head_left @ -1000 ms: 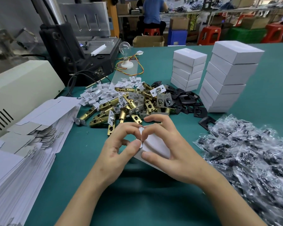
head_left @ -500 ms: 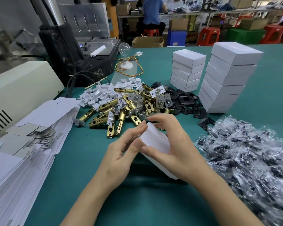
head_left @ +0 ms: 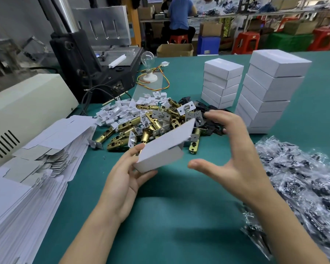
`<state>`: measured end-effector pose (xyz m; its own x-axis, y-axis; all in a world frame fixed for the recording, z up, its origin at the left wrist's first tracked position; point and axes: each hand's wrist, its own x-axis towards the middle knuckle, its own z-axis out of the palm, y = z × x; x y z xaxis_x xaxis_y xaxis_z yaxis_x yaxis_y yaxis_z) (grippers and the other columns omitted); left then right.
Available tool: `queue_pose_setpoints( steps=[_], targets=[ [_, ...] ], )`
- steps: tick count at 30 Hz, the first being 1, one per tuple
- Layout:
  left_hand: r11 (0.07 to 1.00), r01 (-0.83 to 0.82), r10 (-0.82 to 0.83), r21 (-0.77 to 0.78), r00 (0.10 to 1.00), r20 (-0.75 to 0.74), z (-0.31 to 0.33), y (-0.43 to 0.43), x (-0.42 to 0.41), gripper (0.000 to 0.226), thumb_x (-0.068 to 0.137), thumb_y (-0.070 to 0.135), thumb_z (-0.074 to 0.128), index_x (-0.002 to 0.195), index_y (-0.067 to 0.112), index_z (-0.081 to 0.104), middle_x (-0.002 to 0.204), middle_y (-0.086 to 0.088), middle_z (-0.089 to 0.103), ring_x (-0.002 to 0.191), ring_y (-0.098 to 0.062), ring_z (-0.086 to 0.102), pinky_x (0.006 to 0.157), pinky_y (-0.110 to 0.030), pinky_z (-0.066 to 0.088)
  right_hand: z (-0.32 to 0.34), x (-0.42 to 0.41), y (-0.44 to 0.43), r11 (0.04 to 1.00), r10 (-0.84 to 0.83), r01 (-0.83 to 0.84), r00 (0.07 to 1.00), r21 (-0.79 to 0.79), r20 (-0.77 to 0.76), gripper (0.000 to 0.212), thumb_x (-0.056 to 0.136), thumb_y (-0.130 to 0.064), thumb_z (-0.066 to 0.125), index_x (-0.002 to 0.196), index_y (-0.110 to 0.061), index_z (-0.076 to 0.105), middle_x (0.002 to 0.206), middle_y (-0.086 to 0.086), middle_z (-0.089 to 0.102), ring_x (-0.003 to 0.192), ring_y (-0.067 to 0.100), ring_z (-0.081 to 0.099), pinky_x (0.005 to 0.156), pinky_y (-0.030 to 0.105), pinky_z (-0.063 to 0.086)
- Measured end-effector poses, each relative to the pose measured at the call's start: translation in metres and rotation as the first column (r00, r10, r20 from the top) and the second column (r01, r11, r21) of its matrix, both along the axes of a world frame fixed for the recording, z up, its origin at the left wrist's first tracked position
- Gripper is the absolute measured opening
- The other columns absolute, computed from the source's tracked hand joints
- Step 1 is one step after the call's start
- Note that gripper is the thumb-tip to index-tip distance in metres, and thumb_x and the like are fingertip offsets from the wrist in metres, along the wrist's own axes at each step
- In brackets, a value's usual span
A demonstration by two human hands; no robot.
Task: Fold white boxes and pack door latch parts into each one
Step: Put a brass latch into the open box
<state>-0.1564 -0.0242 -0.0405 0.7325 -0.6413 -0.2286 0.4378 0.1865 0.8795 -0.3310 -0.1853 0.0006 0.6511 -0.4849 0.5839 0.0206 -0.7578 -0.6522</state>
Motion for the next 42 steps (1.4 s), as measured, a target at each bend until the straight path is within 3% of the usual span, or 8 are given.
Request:
queue_pose_setpoints(
  steps=[4,7,11,16,21,27,37,42],
  targets=[
    [0.992,0.120,-0.119,0.048,0.992,-0.029,0.001,-0.002,-0.007,0.035,0.108,0.012,0.045,0.117,0.015,0.079,0.117,-0.010,0.078,0.101,-0.025,0.076,0.061,-0.028,0.063,-0.007,0.011,0.014,0.951,0.156,-0.144,0.988,0.275,-0.021,0.114,0.061,-0.050,0.092,0.154,-0.039,0.026,0.144,-0.017,0.053,0.135,0.002,0.051,0.111,0.028,0.042],
    [0.955,0.185,-0.245,0.233,0.933,0.264,-0.001,-0.002,-0.017,0.039,0.111,0.018,0.043,0.106,0.023,0.080,0.094,-0.009,0.078,0.070,-0.021,0.074,0.049,-0.027,0.054,-0.018,0.017,0.023,0.935,0.150,-0.150,0.988,0.320,0.022,0.100,0.072,-0.031,0.092,0.150,-0.041,0.030,0.123,-0.018,0.068,0.117,0.007,0.066,0.099,0.017,0.047],
    [0.905,-0.105,-0.294,0.413,0.548,0.784,-0.007,0.002,-0.019,0.030,0.111,0.029,0.051,0.102,0.040,0.077,0.093,0.021,0.076,0.078,0.001,0.067,0.064,-0.015,0.046,-0.022,0.019,0.025,0.915,0.049,-0.084,0.994,0.395,0.097,0.072,0.083,-0.017,0.085,0.139,-0.036,0.044,0.106,-0.016,0.069,0.102,0.009,0.070,0.088,0.015,0.051],
    [0.950,0.096,-0.293,0.296,0.599,0.745,-0.006,0.004,-0.021,0.042,0.089,0.052,0.056,0.128,0.042,0.063,0.097,0.016,0.070,0.069,-0.008,0.057,0.063,-0.023,0.048,-0.024,0.020,0.025,0.913,0.057,-0.089,0.994,0.397,0.092,0.050,0.087,-0.012,0.081,0.124,-0.033,0.055,0.104,-0.019,0.070,0.097,0.005,0.071,0.084,0.015,0.053],
    [0.940,0.119,-0.329,0.320,0.565,0.756,-0.009,0.001,-0.018,0.035,0.080,0.057,0.070,0.114,0.052,0.066,0.094,0.015,0.073,0.062,-0.011,0.057,0.059,-0.028,0.051,-0.017,0.019,0.025,0.908,0.112,-0.143,0.989,0.393,0.101,0.028,0.093,-0.046,0.064,0.119,-0.040,0.059,0.112,-0.012,0.072,0.108,0.014,0.069,0.092,0.028,0.054],
    [0.906,0.202,-0.421,0.373,0.541,0.728,-0.018,0.002,-0.014,0.033,0.076,0.059,0.075,0.108,0.058,0.069,0.078,-0.001,0.070,0.065,-0.024,0.060,0.059,-0.026,0.047,-0.006,0.020,-0.018,0.866,-0.256,0.243,0.966,0.438,-0.031,0.011,0.101,-0.026,0.061,0.095,-0.028,0.070,0.089,-0.010,0.073,0.086,0.012,0.071,0.074,0.022,0.050],
    [0.901,0.241,-0.433,0.360,0.550,0.714,-0.020,0.001,-0.011,0.034,0.082,0.042,0.081,0.112,0.054,0.071,0.080,0.002,0.072,0.062,-0.018,0.056,0.059,-0.023,0.045,0.047,0.103,-0.078,0.935,-0.332,0.348,0.794,-0.068,-0.509,0.028,0.097,-0.034,0.061,0.118,-0.016,0.069,0.116,0.005,0.071,0.110,0.027,0.065,0.092,0.042,0.055],
    [0.899,0.252,-0.439,0.359,0.530,0.726,-0.023,0.001,-0.009,0.032,0.086,0.034,0.082,0.112,0.050,0.072,0.073,0.018,0.065,0.057,-0.004,0.049,0.057,-0.012,0.038,0.050,0.134,-0.096,0.930,-0.364,0.205,0.631,-0.305,-0.685,0.053,0.087,-0.051,0.070,0.130,-0.022,0.060,0.120,0.007,0.064,0.111,0.027,0.060,0.075,0.033,0.042]
  ],
)
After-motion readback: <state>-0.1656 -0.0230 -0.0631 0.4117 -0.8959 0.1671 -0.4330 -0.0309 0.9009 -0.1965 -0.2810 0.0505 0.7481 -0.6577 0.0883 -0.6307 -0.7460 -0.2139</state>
